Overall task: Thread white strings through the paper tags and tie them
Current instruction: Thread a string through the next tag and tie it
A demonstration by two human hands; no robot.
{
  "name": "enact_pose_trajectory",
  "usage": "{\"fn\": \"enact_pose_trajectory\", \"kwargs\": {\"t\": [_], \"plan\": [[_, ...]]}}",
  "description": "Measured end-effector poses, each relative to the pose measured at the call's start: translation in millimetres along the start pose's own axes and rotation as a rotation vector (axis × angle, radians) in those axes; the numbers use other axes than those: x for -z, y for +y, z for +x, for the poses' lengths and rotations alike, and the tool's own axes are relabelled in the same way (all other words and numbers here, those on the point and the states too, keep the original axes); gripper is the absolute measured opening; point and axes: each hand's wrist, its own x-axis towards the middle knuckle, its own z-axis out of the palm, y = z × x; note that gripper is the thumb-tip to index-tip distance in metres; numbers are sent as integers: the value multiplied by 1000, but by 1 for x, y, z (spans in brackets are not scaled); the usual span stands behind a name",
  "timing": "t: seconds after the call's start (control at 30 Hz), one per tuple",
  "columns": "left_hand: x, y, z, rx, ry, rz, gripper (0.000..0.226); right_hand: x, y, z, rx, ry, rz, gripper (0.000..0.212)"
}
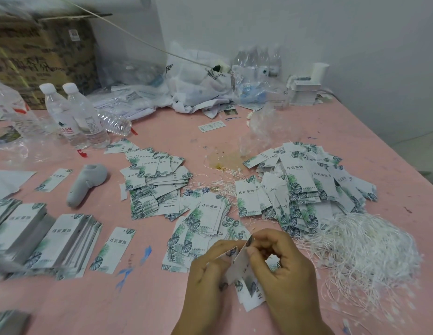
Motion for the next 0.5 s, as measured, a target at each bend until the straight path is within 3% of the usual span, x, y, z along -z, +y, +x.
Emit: {"fn": "enact_pose_trajectory", "kwargs": {"t": [0.13,0.23,0.5], "plan": [[1,1,2,57,0,-10,32,1,-3,0,7,-31,-19,40],[-1,7,3,24,17,-22,24,4,-7,2,35,-52,-43,45],[-2,5,1,-12,60,-33,30,9,0,6,251,-57,-173,38]]}}
